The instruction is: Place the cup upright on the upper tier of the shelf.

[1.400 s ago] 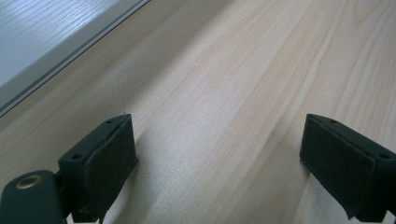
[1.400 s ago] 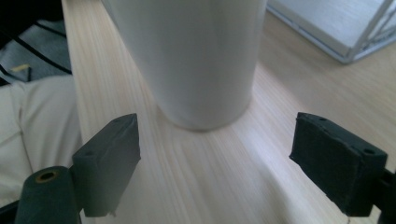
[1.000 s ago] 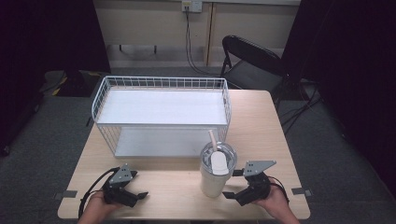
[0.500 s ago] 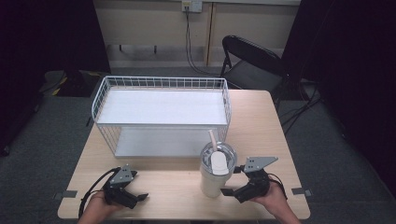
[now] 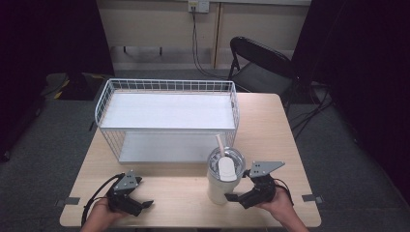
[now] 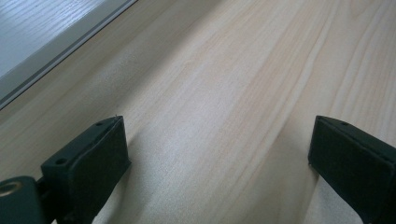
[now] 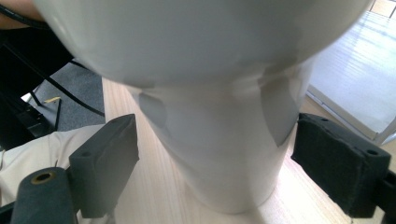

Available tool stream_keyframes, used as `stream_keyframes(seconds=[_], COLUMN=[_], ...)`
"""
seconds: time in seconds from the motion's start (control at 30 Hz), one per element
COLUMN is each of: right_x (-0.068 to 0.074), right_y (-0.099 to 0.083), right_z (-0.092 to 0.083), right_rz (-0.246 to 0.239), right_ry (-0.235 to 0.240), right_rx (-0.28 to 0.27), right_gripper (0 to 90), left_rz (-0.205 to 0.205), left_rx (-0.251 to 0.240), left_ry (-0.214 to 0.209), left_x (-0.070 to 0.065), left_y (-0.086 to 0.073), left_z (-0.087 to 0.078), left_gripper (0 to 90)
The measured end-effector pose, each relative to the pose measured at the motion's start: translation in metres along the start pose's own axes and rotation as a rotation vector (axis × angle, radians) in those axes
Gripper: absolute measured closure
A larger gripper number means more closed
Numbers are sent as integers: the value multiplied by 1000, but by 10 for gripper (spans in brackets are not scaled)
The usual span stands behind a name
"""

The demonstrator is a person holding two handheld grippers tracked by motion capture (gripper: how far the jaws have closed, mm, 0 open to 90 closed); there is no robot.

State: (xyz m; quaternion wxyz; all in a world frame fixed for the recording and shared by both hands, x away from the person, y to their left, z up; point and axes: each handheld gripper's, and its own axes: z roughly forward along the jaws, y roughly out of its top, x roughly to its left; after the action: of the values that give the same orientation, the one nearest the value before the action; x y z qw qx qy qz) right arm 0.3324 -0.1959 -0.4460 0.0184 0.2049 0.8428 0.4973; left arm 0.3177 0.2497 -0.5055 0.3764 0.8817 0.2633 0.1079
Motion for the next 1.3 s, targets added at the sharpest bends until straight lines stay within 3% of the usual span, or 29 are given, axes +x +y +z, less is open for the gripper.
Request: stream_keyframes(seconds=[0.53, 0.97, 1.3], right_x=[0, 2, 2], right_y=[3, 1, 2], right_z=[8, 13, 16], right_rz=[0, -43, -58], right_ry=[-8, -26, -30], right_rx=[-54, -106, -108], right_gripper=[99, 90, 86], left_rz=[0, 0, 0], left_rx=[0, 0, 0], left_ry=[1, 1, 1], left_x=[0, 0, 0], left_y=[0, 0, 0], left_z=[0, 0, 0], left_gripper=[43, 44, 44])
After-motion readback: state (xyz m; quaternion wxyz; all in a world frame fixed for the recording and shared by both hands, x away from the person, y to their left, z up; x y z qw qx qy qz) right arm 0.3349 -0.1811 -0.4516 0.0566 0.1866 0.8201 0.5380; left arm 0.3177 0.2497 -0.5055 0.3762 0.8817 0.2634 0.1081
